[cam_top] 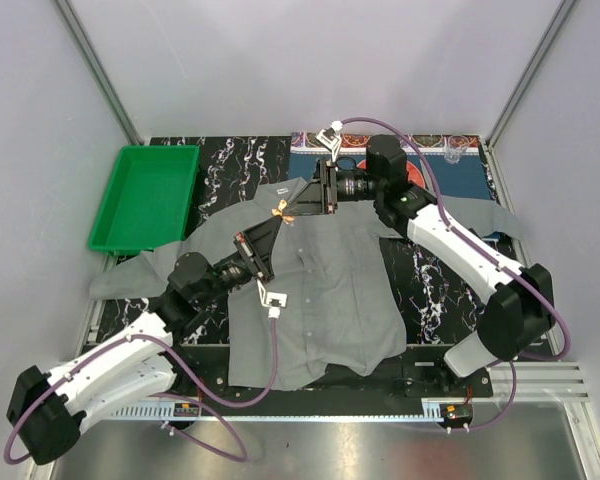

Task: Pin the brooch onto the clothing
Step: Open the brooch.

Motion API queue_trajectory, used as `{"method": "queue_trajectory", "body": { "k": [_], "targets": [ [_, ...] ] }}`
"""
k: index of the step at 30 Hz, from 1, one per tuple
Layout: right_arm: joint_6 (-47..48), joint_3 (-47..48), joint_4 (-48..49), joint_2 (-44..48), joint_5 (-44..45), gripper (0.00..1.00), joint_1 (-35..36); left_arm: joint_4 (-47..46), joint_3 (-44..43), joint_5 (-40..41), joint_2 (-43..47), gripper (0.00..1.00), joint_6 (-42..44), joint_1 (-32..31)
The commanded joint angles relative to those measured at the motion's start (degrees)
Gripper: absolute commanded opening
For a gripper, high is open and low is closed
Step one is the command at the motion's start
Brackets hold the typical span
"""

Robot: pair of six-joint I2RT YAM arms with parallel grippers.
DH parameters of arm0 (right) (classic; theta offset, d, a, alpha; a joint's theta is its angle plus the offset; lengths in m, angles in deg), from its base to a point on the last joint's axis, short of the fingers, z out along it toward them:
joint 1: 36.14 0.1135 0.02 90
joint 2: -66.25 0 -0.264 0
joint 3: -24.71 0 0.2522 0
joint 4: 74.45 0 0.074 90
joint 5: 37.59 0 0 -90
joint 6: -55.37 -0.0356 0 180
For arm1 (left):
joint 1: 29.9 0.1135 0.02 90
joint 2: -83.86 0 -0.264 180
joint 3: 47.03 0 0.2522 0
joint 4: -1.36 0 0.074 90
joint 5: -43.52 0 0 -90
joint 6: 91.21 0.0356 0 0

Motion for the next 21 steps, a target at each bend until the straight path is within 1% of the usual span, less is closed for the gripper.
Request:
{"method": "queue_trajectory", "body": {
  "k": [1, 3, 8, 9, 12, 13, 14, 15, 16, 18, 19, 20, 21],
  "targets": [
    [0.28, -0.61, 1.87, 2.66, 3.86, 0.53, 0.23, -8.81, -0.04, 5.53, -1.65, 0.0, 0.23, -0.65],
    [0.45, -0.26, 1.86, 2.14, 3.6, 0.48, 0.14, -10.22, 0.22, 6.42, -2.52, 0.0, 0.49, -0.83],
    [1.16, 1.05, 0.81, 0.65, 3.77, 0.32, 0.05, -10.22, 0.31, 6.59, -2.71, 0.0, 1.11, -1.18],
    [1.25, 1.4, 0.63, 0.56, 3.77, 0.25, 0.05, -10.22, 0.31, 6.59, -2.71, 0.0, 1.2, -1.27],
    [1.33, 1.67, 0.45, 0.29, 4.21, 0.17, 0.05, -10.31, 0.48, 5.98, -2.53, 0.0, 1.46, -1.27],
    [1.25, 1.58, 0.37, 0.2, 4.21, 0.16, 0.05, -10.31, 0.48, 6.33, -2.62, 0.0, 1.55, -1.27],
    [1.07, 1.67, 0.28, 0.29, 4.3, 0.13, 0.14, -10.31, 0.4, 6.51, -2.79, 0.0, 1.72, -1.27],
    [1.24, 1.5, 0.19, 0.29, 4.21, 0.05, 0.05, -10.22, 0.4, 6.68, -2.79, 0.0, 1.64, -1.27],
    [1.59, 1.58, 0.02, 0.55, 4.56, 0.02, 0.14, -9.96, 0.13, 6.86, -2.79, 0.06, 1.64, -1.27],
    [2.39, 1.67, -0.25, 0.73, 4.74, 0.0, 0.05, -9.43, 0.13, 6.68, -2.36, 0.28, 0.85, -1.27],
    [2.39, 1.58, -0.25, 0.73, 4.56, 0.0, -0.12, -9.17, -0.04, 6.6, -2.01, 0.38, -1.15, -1.27],
    [2.82, 1.67, -0.16, 0.82, 4.39, 0.0, -0.3, -7.78, -0.22, 6.94, -1.13, 0.44, -1.96, -1.35],
    [3.09, 1.41, 0.01, 0.99, 4.3, 0.0, -0.56, -6.72, -0.39, 7.38, -0.6, 0.48, -3.01, -1.35]
  ]
}}
